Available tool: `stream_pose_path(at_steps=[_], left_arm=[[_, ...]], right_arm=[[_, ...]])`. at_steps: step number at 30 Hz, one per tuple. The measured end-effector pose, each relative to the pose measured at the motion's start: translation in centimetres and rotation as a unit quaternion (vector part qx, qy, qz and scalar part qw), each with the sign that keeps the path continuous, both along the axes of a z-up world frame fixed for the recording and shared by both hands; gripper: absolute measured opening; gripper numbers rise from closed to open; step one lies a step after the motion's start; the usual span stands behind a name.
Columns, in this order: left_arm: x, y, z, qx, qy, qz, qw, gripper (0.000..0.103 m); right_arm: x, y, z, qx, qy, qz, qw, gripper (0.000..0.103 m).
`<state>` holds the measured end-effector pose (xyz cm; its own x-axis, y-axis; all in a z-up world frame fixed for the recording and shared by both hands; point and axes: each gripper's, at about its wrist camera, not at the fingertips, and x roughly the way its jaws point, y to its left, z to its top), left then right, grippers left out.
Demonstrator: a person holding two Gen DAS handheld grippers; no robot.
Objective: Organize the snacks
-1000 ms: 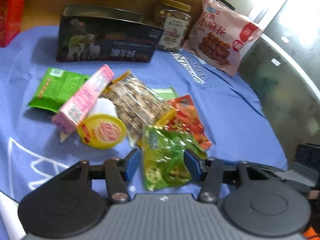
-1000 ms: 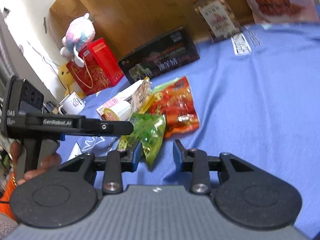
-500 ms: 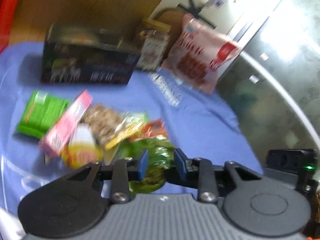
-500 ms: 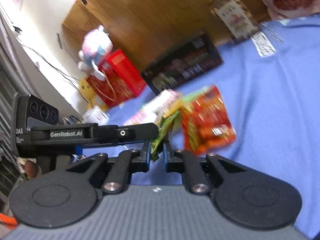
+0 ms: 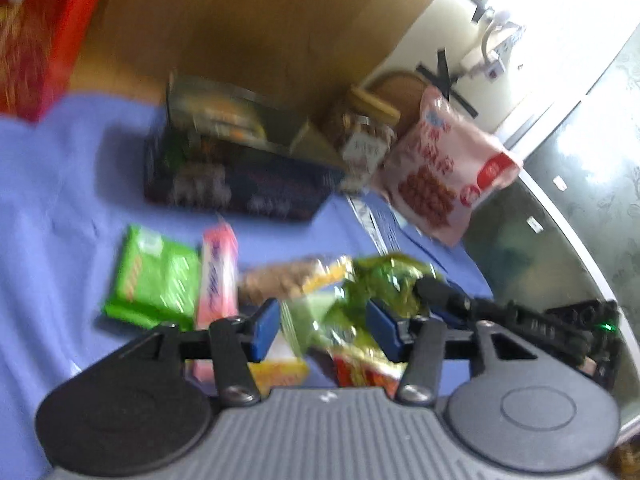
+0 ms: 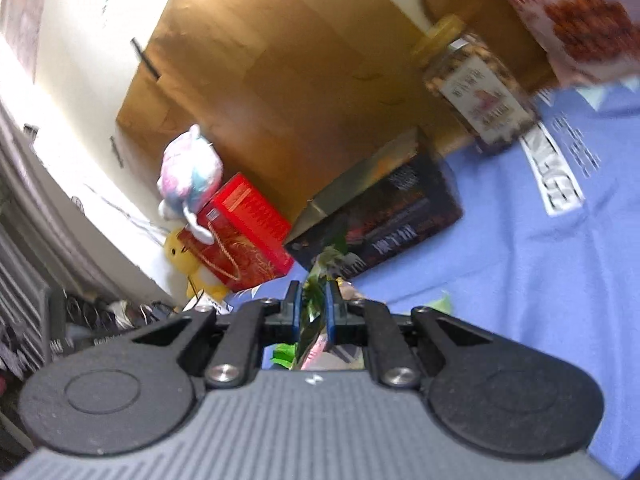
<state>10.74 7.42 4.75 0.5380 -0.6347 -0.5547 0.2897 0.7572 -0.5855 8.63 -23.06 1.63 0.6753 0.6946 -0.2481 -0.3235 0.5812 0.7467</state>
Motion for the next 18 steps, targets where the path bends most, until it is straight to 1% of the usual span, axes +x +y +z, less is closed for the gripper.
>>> stream_pose_path(at_steps=[2, 5, 8, 10, 12, 13, 14, 15, 16, 17, 18], left_arm=[[-0.1, -0.8, -0.9, -0.016, 0.018, -0.018, 0.9996, 0.051], [-0.7, -2.6, -2.0, -0.031, 0.031, -0.047, 0.9979, 0.056], [-1.3, -4.3, -3.2, -0.040, 0.049, -0.066, 0.9958, 0.061], [-1.3, -5.1, -4.2, -0.055, 0.074, -0.072, 0.9932, 0.063], [-1.2, -5.5, -5.1, -0.086, 0.097, -0.081, 0.9883, 0.063], [-1.0, -5.5, -5.6, -0.110, 0.108, -0.082, 0.9847, 0.063], [-0.9, -5.3, -5.8, -0.126, 0.115, -0.080, 0.9821, 0.063], [-0.7, -5.2, -5.9, -0.138, 0.117, -0.075, 0.9805, 0.061], [-0.6, -5.0, -5.8, -0.145, 0.116, -0.069, 0.9802, 0.057], [-0.4, -4.9, -5.5, -0.148, 0.112, -0.064, 0.9805, 0.056], [-0.2, -4.7, -5.2, -0.152, 0.106, -0.060, 0.9808, 0.055]], right_arm=[[-0.1, -0.7, -0.7, 0.017, 0.017, -0.010, 1.000, 0.014], [-0.3, -2.0, -1.8, 0.057, 0.047, -0.024, 0.997, 0.014], [-0.7, -3.5, -3.1, 0.109, 0.078, -0.034, 0.990, 0.014], [-1.1, -4.3, -3.6, 0.138, 0.089, -0.038, 0.986, 0.014], [-1.6, -4.7, -3.9, 0.157, 0.093, -0.043, 0.982, 0.014], [-1.8, -4.8, -4.0, 0.167, 0.093, -0.043, 0.981, 0.014], [-1.8, -4.9, -4.0, 0.177, 0.094, -0.040, 0.979, 0.014], [-1.9, -5.0, -4.0, 0.189, 0.096, -0.036, 0.977, 0.014], [-1.8, -5.1, -4.0, 0.200, 0.095, -0.031, 0.975, 0.006], [-1.7, -5.1, -3.8, 0.208, 0.095, -0.024, 0.973, 0.003], [-1.6, -4.9, -3.4, 0.211, 0.091, -0.020, 0.973, 0.003]])
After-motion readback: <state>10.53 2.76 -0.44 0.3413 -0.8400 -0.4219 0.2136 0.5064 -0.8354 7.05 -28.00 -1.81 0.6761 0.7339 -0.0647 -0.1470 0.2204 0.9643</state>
